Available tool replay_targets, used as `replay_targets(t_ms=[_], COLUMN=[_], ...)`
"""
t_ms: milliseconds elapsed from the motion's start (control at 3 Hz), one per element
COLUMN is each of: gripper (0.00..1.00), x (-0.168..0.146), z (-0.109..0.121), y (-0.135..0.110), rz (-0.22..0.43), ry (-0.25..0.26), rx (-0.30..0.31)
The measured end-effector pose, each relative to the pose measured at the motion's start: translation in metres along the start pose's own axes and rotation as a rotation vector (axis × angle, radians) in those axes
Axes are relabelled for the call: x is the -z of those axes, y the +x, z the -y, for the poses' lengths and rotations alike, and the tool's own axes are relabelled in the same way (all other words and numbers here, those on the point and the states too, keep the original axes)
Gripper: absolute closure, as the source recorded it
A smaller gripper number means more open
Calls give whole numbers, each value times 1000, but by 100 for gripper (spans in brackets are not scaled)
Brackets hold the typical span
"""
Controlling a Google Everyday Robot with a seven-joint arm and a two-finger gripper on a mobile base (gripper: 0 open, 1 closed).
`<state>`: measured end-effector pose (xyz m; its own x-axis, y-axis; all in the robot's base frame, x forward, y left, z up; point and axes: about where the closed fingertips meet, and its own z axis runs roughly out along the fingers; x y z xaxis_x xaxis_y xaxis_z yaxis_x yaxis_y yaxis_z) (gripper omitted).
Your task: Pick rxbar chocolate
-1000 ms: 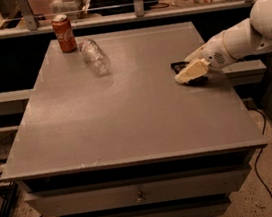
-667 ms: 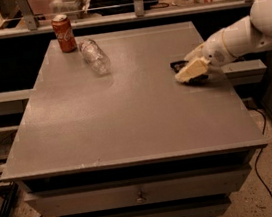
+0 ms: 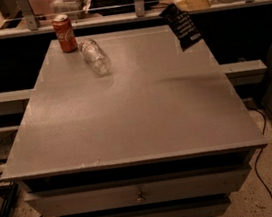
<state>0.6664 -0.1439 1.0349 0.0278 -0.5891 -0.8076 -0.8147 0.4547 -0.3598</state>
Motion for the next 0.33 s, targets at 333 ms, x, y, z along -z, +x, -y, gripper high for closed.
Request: replay_targets(t_ms=[333], gripper=[100], x=[4], z=[4], y=[-6], rz=[9], ry=[10], rx=[6])
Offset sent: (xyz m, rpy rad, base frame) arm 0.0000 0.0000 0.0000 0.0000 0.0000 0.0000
